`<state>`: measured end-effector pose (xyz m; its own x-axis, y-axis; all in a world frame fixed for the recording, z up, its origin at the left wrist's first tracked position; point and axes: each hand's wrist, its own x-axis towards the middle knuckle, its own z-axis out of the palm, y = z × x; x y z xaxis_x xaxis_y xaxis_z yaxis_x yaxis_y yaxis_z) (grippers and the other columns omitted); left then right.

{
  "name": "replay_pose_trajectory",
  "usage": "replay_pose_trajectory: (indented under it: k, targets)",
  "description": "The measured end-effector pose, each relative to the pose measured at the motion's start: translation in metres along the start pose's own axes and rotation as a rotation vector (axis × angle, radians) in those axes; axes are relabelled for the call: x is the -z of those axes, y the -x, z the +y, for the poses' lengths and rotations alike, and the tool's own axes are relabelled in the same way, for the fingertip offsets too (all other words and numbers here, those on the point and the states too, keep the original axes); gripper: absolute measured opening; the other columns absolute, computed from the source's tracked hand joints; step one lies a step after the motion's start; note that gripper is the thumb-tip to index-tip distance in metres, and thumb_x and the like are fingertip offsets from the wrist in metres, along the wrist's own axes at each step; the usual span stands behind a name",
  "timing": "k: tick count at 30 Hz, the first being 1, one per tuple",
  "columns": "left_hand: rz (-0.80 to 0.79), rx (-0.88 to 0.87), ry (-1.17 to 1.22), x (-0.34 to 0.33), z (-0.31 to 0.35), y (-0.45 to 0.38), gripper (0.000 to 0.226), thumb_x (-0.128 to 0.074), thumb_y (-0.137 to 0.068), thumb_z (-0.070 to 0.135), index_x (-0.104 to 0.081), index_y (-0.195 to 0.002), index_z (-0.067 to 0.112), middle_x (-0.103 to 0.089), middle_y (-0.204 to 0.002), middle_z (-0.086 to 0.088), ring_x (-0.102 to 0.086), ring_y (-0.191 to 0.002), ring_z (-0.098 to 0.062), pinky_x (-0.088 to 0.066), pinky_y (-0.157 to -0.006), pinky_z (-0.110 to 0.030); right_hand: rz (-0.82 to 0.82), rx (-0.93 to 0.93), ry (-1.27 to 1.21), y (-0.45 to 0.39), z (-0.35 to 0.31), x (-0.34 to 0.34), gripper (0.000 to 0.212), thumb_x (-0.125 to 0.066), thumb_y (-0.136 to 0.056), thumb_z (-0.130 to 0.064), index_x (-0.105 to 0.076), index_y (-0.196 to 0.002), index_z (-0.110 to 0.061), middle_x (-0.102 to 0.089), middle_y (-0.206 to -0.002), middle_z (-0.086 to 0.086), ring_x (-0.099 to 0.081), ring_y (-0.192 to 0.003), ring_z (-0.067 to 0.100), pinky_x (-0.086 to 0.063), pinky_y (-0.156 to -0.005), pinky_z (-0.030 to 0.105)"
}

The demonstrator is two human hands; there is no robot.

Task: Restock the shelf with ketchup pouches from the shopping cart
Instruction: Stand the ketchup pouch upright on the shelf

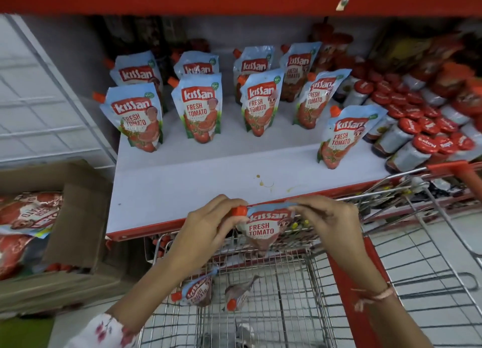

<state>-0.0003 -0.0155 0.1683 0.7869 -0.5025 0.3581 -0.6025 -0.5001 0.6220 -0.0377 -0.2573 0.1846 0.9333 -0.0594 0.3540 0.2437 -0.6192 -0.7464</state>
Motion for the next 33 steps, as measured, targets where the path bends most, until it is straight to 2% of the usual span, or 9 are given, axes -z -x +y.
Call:
replay_pose_trajectory:
  k: [5,11,14,18,20,23,25,29,33]
  targets:
    - [0.111,-0.022,0.042,0.02,0.023,-0.031,0.035,-0.045,-0.091,0.043,-0.059,-0.111,0.019,-0.059,-0.099,0.014,-0.06,-0.087,-0.002,-0.053,-0.078,-0.017,0.125,0.002,-0.119,-0.025,-0.019,0.023,0.011,-0.076,-0.073,-0.007,-0.076,-0.084,-0.01,-0.075,-0.082,-0.003,-0.069,-0.077,0.003,-0.055,-0.072,0.015]
    - [0.266,0.063,0.169,0.032,0.04,-0.075,0.025,-0.065,-0.082,0.025,-0.063,-0.102,0.012,-0.067,-0.089,0.009,-0.063,-0.086,-0.003,-0.051,-0.072,-0.008,0.232,0.049,-0.098,-0.058,-0.028,0.042,0.01,-0.073,-0.075,-0.009,-0.074,-0.085,-0.011,-0.069,-0.086,-0.012,-0.067,-0.08,-0.001,-0.057,-0.075,0.02]
    - [0.293,0.054,0.176,0.031,0.041,-0.094,0.024,-0.067,-0.081,0.022,-0.063,-0.102,0.01,-0.066,-0.088,0.008,-0.063,-0.085,-0.003,-0.052,-0.071,-0.01,0.268,0.054,-0.091,-0.077,-0.026,0.048,0.013,-0.072,-0.076,-0.017,-0.074,-0.086,-0.009,-0.07,-0.086,-0.007,-0.065,-0.078,-0.005,-0.056,-0.073,0.018]
    - [0.309,0.083,0.17,0.02,0.03,-0.116,0.021,-0.066,-0.083,0.021,-0.062,-0.101,0.01,-0.072,-0.092,-0.002,-0.064,-0.083,-0.006,-0.055,-0.073,-0.017,0.284,0.043,-0.048,-0.102,-0.012,0.044,0.01,-0.075,-0.075,-0.011,-0.074,-0.084,-0.008,-0.073,-0.082,0.002,-0.065,-0.075,-0.001,-0.056,-0.071,0.02]
    - [0.305,0.106,0.151,0.013,0.022,-0.125,0.02,-0.066,-0.084,0.022,-0.062,-0.1,0.01,-0.073,-0.093,-0.006,-0.066,-0.083,-0.01,-0.057,-0.074,-0.025,0.295,0.037,-0.01,-0.112,-0.001,0.04,0.009,-0.076,-0.074,-0.011,-0.075,-0.083,-0.008,-0.074,-0.082,0.006,-0.065,-0.071,0.0,-0.057,-0.071,0.025]
    - [0.292,0.124,0.106,0.004,0.014,-0.136,0.021,-0.065,-0.084,0.022,-0.062,-0.1,0.009,-0.073,-0.092,-0.008,-0.068,-0.084,-0.016,-0.058,-0.075,-0.033,0.294,0.049,0.089,-0.125,0.015,0.034,0.009,-0.076,-0.075,-0.014,-0.075,-0.082,-0.009,-0.075,-0.079,0.005,-0.067,-0.07,0.012,-0.057,-0.07,0.036]
    - [0.289,0.121,0.07,0.0,0.01,-0.143,0.022,-0.064,-0.085,0.024,-0.062,-0.1,0.009,-0.074,-0.093,-0.008,-0.068,-0.084,-0.017,-0.058,-0.076,-0.034,0.29,0.043,0.097,-0.133,0.023,0.033,0.009,-0.076,-0.074,-0.014,-0.075,-0.082,-0.01,-0.075,-0.078,0.007,-0.066,-0.069,0.011,-0.055,-0.069,0.03]
    - [0.275,0.121,0.026,-0.007,0.006,-0.153,0.023,-0.064,-0.085,0.023,-0.061,-0.101,0.006,-0.073,-0.094,-0.01,-0.068,-0.085,-0.02,-0.058,-0.077,-0.035,0.261,0.039,0.129,-0.148,0.037,0.031,0.01,-0.076,-0.074,-0.015,-0.076,-0.083,-0.01,-0.076,-0.08,0.009,-0.067,-0.071,0.014,-0.044,-0.064,0.003]
    - [0.242,0.112,0.003,-0.015,0.004,-0.153,0.022,-0.064,-0.085,0.021,-0.06,-0.1,0.005,-0.073,-0.094,-0.01,-0.068,-0.085,-0.021,-0.058,-0.077,-0.034,0.248,0.041,0.185,-0.152,0.046,0.03,0.009,-0.076,-0.073,-0.01,-0.076,-0.083,-0.01,-0.076,-0.08,0.01,-0.067,-0.072,0.016,-0.04,-0.066,-0.001]
